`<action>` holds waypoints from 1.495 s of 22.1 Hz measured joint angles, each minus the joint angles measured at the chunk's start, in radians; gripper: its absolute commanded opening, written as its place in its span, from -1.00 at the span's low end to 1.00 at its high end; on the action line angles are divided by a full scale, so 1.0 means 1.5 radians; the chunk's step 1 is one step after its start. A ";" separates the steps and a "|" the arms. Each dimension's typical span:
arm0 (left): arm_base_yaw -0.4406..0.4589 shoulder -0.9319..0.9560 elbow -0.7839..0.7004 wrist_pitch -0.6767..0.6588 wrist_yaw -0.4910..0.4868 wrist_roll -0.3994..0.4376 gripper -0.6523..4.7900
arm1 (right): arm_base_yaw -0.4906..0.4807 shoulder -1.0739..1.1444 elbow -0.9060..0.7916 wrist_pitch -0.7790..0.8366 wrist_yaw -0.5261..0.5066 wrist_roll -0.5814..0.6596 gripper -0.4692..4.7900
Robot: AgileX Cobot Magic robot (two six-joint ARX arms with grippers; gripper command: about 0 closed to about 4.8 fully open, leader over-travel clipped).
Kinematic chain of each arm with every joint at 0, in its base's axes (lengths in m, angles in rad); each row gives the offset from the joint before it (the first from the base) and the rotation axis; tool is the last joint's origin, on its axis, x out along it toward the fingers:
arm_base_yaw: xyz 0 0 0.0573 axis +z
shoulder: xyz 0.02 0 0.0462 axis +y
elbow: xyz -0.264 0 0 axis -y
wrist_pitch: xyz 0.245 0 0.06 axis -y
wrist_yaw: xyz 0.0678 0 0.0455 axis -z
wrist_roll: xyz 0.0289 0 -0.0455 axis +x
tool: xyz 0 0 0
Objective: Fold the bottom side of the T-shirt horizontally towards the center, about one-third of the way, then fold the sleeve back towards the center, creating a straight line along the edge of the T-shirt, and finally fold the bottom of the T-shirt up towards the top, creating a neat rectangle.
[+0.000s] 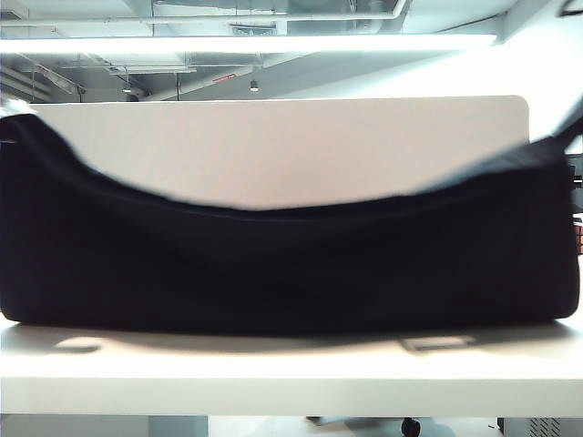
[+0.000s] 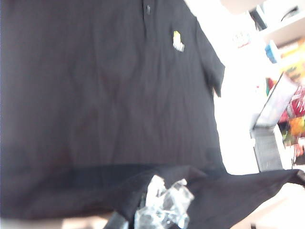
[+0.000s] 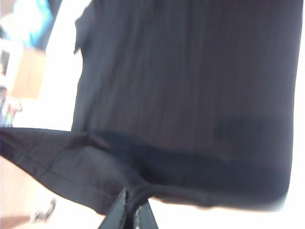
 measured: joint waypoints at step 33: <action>-0.067 0.626 0.314 0.377 -0.133 0.008 0.00 | 0.039 0.531 0.269 0.406 0.101 0.008 0.46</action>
